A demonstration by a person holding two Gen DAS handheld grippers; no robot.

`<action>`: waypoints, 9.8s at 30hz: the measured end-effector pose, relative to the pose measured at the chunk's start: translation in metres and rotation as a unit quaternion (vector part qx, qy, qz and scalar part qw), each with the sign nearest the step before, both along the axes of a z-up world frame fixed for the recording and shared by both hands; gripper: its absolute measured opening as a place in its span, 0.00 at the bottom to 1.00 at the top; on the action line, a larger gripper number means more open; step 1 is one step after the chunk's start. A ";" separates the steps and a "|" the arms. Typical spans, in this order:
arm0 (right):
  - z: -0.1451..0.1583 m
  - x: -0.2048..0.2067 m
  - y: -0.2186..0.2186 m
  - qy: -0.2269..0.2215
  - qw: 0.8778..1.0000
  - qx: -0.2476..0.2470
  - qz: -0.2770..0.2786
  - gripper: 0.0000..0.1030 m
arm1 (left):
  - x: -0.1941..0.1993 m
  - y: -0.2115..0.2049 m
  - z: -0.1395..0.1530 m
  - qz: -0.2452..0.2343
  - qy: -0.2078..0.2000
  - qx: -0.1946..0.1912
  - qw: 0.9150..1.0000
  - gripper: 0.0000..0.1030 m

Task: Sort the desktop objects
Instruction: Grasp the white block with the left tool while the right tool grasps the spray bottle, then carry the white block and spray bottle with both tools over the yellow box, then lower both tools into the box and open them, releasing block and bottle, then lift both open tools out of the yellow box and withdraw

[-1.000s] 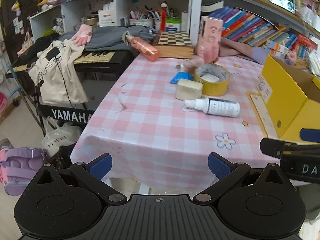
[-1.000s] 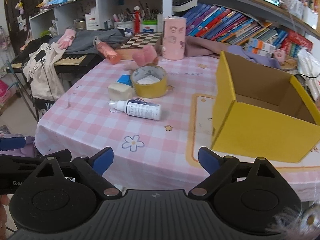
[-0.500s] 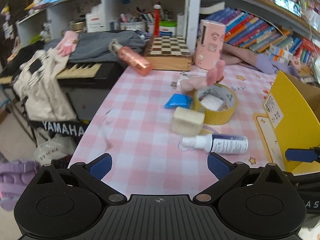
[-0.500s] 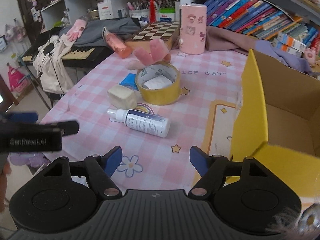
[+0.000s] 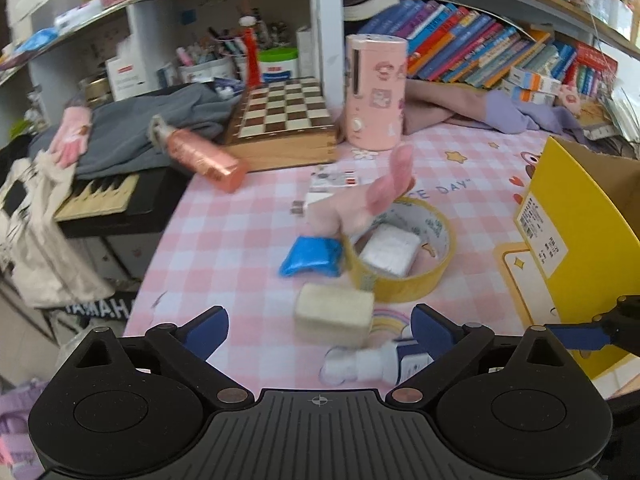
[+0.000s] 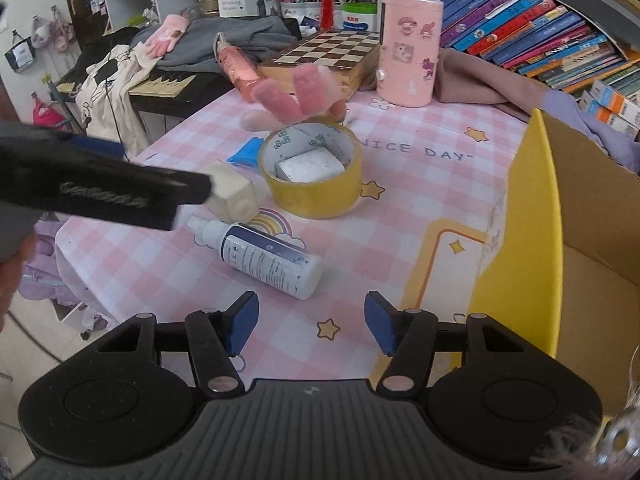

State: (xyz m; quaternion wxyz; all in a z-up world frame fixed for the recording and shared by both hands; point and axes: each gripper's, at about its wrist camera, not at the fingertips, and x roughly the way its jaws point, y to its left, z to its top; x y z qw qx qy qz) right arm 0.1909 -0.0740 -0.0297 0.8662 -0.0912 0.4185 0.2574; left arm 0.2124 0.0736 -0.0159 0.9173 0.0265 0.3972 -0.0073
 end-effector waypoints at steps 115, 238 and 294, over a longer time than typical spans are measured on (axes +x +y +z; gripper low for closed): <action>0.080 -0.196 -0.027 -0.011 0.969 0.080 -0.233 0.29 | -0.171 -0.002 0.057 -0.246 -0.008 -0.124 0.961 0.46; 0.011 0.102 -0.230 0.045 0.992 -0.118 -0.029 0.29 | 0.041 -0.303 0.002 -0.323 0.007 0.157 0.933 0.48; 0.097 -0.071 -0.262 -0.160 0.958 0.040 -0.233 0.30 | -0.104 -0.187 0.077 -0.094 -0.119 0.009 0.988 0.69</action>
